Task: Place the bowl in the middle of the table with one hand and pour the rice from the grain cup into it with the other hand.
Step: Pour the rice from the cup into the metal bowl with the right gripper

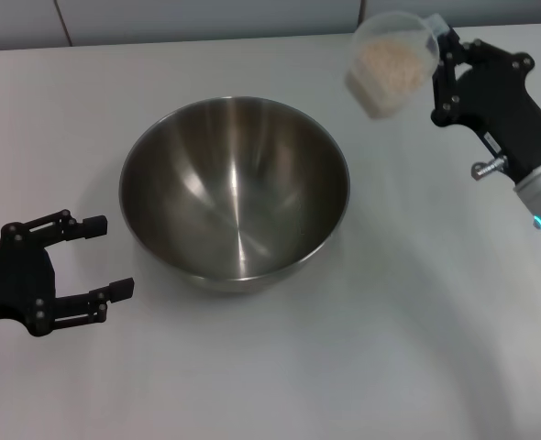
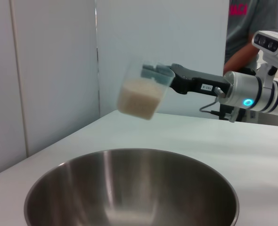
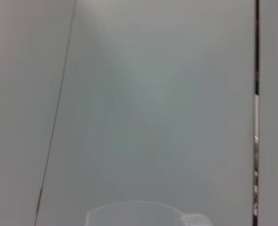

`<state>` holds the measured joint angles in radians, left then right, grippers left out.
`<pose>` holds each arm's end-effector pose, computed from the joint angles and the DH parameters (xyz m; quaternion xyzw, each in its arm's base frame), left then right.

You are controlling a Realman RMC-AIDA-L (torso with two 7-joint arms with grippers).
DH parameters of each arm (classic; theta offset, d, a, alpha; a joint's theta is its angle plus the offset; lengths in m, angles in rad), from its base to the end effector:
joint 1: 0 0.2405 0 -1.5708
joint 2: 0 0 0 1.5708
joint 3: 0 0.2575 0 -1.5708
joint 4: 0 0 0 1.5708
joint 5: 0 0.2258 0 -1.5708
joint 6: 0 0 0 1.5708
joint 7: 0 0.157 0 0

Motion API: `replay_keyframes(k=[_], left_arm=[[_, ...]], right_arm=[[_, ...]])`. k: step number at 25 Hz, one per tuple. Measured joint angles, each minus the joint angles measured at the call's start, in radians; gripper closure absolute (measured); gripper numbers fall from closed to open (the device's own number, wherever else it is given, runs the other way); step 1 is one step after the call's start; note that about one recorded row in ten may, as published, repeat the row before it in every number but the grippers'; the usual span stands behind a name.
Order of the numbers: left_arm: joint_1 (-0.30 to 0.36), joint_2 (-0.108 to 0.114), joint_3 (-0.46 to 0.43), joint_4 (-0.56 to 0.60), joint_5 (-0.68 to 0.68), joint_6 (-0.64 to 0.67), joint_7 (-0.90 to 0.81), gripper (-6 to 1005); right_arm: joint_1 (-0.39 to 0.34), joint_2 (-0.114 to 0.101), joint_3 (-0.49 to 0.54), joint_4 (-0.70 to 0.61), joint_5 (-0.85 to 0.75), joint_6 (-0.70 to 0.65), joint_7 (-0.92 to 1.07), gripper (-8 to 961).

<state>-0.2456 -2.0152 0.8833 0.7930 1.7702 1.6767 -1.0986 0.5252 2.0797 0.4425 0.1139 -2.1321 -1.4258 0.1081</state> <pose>-0.3102 0.2793 0.0234 -0.9520 -0.0961 -0.2389 0.1658 0.2724 0.3498 -0.0386 -0.7559 0.0730 0.3733 0.5328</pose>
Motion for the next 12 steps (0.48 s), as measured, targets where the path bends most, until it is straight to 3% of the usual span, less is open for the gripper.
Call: replay_keyframes(k=[3, 12], left_arm=[[0.002, -0.001, -0.006, 0.0, 0.0, 0.0, 0.0, 185], [0.006, -0.003, -0.024, 0.0, 0.0, 0.0, 0.006, 185]], right_arm=[[0.019, 0.0, 0.002, 0.001, -0.002, 0.002, -0.062, 946], [0.024, 0.004, -0.004, 0.109, -0.008, 0.012, -0.568, 945]])
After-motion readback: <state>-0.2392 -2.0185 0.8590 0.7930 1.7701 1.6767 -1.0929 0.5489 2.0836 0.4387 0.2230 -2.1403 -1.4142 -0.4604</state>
